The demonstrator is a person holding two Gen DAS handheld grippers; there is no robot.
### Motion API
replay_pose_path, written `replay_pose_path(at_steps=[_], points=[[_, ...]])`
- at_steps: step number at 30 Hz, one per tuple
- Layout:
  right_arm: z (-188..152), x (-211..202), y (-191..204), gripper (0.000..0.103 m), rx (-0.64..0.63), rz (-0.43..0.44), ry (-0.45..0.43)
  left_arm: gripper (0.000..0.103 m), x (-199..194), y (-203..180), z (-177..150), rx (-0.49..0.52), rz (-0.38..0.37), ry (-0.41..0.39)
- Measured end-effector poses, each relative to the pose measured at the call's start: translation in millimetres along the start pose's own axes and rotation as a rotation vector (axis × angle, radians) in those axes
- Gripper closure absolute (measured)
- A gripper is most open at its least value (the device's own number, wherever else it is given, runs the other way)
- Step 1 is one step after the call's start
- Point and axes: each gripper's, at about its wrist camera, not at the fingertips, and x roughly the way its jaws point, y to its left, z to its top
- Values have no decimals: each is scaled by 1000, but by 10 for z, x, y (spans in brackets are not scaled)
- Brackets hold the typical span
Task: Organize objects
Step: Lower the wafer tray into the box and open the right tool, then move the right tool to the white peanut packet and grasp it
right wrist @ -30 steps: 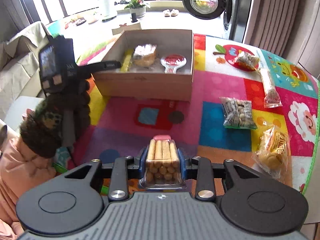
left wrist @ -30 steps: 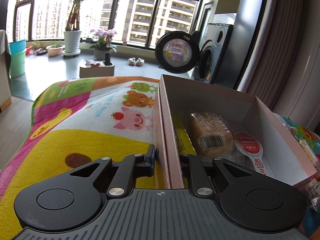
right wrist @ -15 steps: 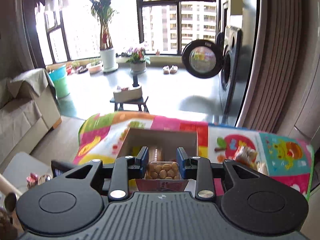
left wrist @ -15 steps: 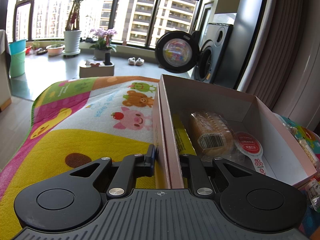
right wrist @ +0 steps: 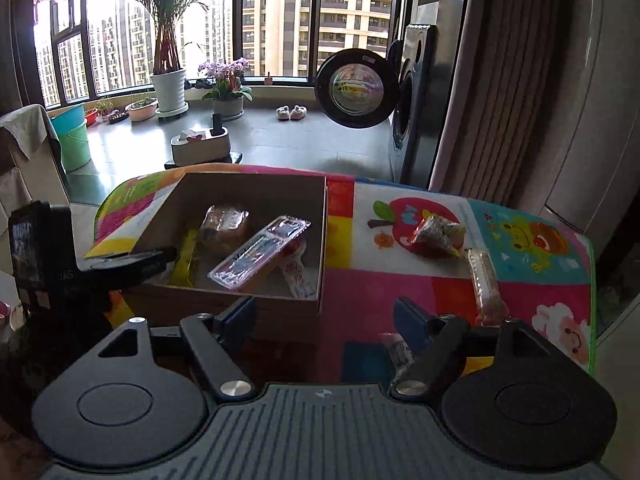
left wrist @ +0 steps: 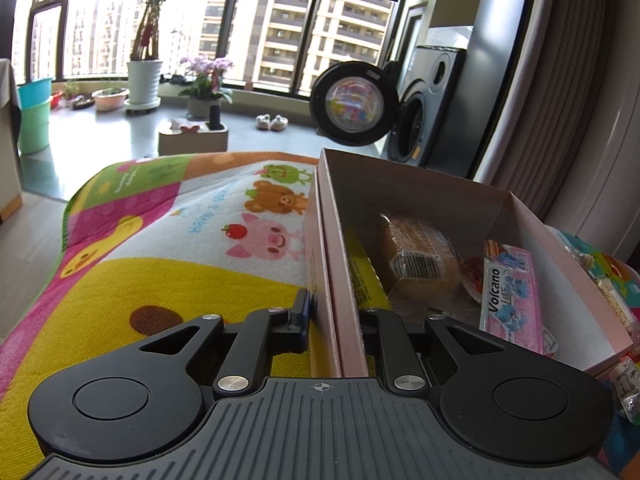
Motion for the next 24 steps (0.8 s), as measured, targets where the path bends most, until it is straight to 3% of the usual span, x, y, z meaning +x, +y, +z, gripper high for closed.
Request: replay_pose_path(at_steps=[6, 8, 10, 12, 17, 21, 24], points=[[-857, 157, -33, 23, 13, -11, 139, 87, 1, -4, -10, 4, 3, -2], [-996, 200, -47, 20, 12, -34, 152, 87, 4, -9, -5, 7, 5, -4], [-1085, 201, -82, 11, 42, -49, 145, 87, 0, -7, -7, 9, 7, -5], [-1094, 220, -112, 0, 71, -47, 158, 87, 3, -14, -8, 12, 9, -7], [-1121, 255, -123, 0, 126, -60, 144, 87, 1, -14, -10, 14, 11, -8], [-1007, 322, -139, 0, 135, -59, 212, 87, 0, -15, -10, 14, 12, -8], [-755, 409, -326, 0, 162, 77, 308, 87, 1, -17, -9, 14, 12, -8]])
